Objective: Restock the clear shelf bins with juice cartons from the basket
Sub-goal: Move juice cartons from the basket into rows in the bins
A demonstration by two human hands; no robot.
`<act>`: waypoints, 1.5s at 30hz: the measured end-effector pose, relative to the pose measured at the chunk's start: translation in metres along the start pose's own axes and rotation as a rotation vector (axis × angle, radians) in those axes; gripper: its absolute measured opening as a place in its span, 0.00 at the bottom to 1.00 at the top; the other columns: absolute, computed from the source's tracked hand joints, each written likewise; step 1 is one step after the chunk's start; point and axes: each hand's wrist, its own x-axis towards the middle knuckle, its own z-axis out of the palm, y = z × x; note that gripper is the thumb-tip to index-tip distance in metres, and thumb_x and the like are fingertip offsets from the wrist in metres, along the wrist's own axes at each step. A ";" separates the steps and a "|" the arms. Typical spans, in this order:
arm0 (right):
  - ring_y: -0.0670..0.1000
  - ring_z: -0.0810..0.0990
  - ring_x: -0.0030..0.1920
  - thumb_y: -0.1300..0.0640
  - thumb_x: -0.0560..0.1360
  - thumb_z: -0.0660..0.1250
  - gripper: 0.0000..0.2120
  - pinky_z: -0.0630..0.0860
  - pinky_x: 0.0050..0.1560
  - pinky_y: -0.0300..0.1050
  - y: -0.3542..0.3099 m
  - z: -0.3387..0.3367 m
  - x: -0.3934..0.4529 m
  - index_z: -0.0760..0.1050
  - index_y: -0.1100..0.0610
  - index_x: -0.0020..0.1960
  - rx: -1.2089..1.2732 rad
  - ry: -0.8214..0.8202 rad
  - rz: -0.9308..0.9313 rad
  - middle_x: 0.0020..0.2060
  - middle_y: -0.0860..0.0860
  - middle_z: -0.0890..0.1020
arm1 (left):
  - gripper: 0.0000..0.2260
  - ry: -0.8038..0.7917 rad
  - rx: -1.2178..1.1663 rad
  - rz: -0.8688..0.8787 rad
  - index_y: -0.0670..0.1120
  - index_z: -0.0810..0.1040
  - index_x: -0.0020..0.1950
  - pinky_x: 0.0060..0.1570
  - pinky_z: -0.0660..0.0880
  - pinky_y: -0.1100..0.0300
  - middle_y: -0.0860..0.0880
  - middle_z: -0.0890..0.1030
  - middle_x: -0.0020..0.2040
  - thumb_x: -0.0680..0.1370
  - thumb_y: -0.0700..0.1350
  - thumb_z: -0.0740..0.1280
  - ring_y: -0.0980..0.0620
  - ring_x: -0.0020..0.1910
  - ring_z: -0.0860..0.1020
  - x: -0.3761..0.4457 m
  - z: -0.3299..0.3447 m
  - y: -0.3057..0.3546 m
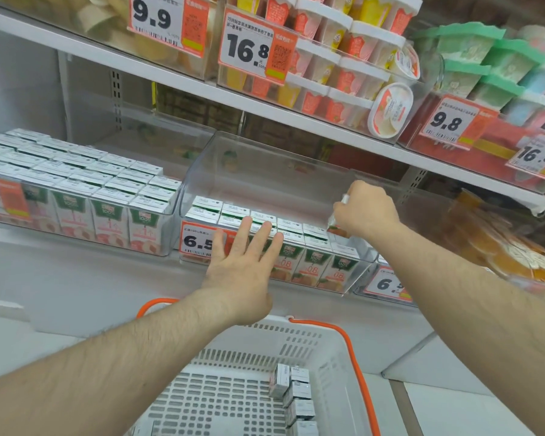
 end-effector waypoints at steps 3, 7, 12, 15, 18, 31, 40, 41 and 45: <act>0.54 0.74 0.34 0.60 0.74 0.61 0.05 0.69 0.35 0.43 -0.003 0.012 0.009 0.70 0.59 0.40 -0.014 -0.101 0.027 0.36 0.53 0.75 | 0.43 -0.013 0.004 -0.008 0.53 0.29 0.77 0.70 0.32 0.36 0.51 0.28 0.77 0.78 0.52 0.62 0.43 0.73 0.24 0.000 0.000 0.000; 0.53 0.74 0.31 0.61 0.74 0.58 0.06 0.67 0.29 0.40 -0.003 0.026 0.016 0.72 0.61 0.40 0.017 -0.212 0.068 0.35 0.54 0.77 | 0.43 -0.021 -0.005 -0.005 0.53 0.29 0.76 0.71 0.31 0.36 0.52 0.27 0.76 0.78 0.51 0.62 0.44 0.73 0.24 0.000 0.000 -0.002; 0.51 0.63 0.30 0.69 0.75 0.54 0.12 0.60 0.29 0.42 -0.003 0.038 0.019 0.64 0.62 0.33 -0.059 -0.329 0.080 0.33 0.54 0.67 | 0.43 -0.029 -0.005 -0.005 0.53 0.29 0.76 0.71 0.31 0.35 0.51 0.27 0.76 0.78 0.50 0.62 0.43 0.73 0.24 0.001 0.001 -0.001; 0.57 0.71 0.40 0.66 0.80 0.54 0.11 0.71 0.41 0.44 -0.004 0.039 0.021 0.75 0.63 0.49 0.036 -0.351 0.097 0.41 0.59 0.76 | 0.43 -0.037 0.004 -0.005 0.53 0.29 0.76 0.70 0.31 0.35 0.51 0.27 0.76 0.78 0.50 0.62 0.43 0.72 0.24 0.002 0.001 -0.001; 0.60 0.66 0.73 0.48 0.85 0.48 0.24 0.61 0.72 0.51 -0.001 0.035 0.021 0.63 0.60 0.76 0.223 -0.416 0.112 0.75 0.58 0.65 | 0.43 -0.054 0.011 -0.014 0.53 0.29 0.76 0.70 0.31 0.34 0.51 0.26 0.76 0.77 0.50 0.62 0.43 0.72 0.23 0.003 0.001 0.000; 0.61 0.70 0.63 0.41 0.77 0.55 0.23 0.62 0.61 0.55 -0.024 0.047 -0.020 0.79 0.55 0.59 -0.106 0.277 -0.236 0.60 0.58 0.77 | 0.20 0.214 0.000 0.080 0.50 0.64 0.62 0.58 0.62 0.51 0.48 0.65 0.61 0.73 0.51 0.64 0.45 0.60 0.62 -0.028 -0.006 -0.004; 0.54 0.77 0.41 0.53 0.74 0.63 0.06 0.77 0.45 0.51 -0.029 0.197 -0.171 0.76 0.52 0.41 0.313 -0.424 -0.656 0.38 0.49 0.78 | 0.18 -0.743 -0.005 -0.023 0.46 0.75 0.65 0.59 0.75 0.50 0.47 0.80 0.59 0.77 0.52 0.63 0.47 0.58 0.78 -0.062 0.038 -0.045; 0.55 0.77 0.43 0.53 0.76 0.63 0.03 0.78 0.48 0.53 -0.031 0.217 -0.179 0.75 0.52 0.46 0.256 -0.589 -0.656 0.41 0.49 0.77 | 0.18 -0.774 -0.017 -0.022 0.46 0.74 0.66 0.59 0.75 0.51 0.48 0.80 0.60 0.78 0.52 0.63 0.48 0.58 0.77 -0.065 0.041 -0.047; 0.58 0.75 0.59 0.48 0.79 0.63 0.23 0.76 0.56 0.55 -0.035 0.283 -0.209 0.64 0.53 0.72 0.034 -0.967 -0.759 0.64 0.55 0.73 | 0.22 -0.876 -0.076 -0.036 0.49 0.67 0.73 0.59 0.70 0.57 0.51 0.73 0.67 0.81 0.54 0.62 0.50 0.62 0.73 -0.073 0.046 -0.053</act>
